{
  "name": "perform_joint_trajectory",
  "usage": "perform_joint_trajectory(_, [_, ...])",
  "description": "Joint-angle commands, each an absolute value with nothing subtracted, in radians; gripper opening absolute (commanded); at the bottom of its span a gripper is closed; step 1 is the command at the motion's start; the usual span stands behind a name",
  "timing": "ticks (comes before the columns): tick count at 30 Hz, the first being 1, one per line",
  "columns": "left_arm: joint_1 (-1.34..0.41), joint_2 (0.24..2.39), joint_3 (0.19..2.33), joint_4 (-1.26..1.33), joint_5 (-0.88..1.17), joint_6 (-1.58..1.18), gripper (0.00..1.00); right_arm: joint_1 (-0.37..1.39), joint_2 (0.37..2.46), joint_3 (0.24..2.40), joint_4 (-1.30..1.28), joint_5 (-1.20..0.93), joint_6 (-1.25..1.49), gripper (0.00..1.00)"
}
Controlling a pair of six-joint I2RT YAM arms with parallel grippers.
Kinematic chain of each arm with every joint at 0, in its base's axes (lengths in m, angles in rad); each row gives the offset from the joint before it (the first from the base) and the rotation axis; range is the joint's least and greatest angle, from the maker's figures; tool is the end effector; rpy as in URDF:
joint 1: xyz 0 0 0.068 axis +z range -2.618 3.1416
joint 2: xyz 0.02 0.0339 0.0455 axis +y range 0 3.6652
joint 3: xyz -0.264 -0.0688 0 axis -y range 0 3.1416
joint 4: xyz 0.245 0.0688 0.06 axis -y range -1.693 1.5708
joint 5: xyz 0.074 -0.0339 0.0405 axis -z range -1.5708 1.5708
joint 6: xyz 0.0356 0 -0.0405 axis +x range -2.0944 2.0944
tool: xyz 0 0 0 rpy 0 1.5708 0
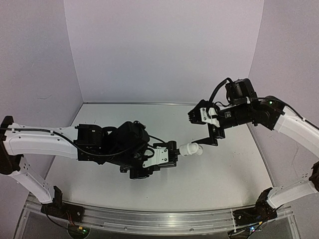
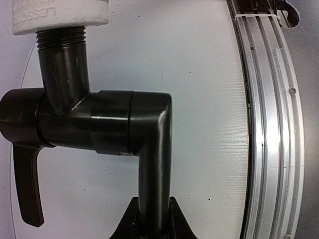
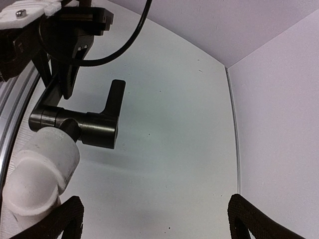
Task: Install the water faucets
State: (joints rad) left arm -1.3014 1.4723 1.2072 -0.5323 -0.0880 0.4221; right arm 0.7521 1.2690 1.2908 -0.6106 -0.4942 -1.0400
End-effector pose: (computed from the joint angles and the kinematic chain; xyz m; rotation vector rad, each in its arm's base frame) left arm 0.0889 -0.3102 0.2916 1.7840 1.5868 -0.3186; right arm 0.1877 0.1987 0.3724 -1.8021 1.0819 0.3602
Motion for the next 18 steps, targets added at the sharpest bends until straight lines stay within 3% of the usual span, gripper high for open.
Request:
perform_joint_trajectory(1, [-1.272,1.401,1.254,-0.396,-0.107,0.359,0.00,0.775,1.242,1.250,-0.659,-0.537,-1.086,0.98])
perform_joint_trajectory(18, [-1.265,1.438,1.284,-0.416,-0.057,0.364,0.00,0.776,1.216,1.256,-0.657,-0.575,-1.120,0.98])
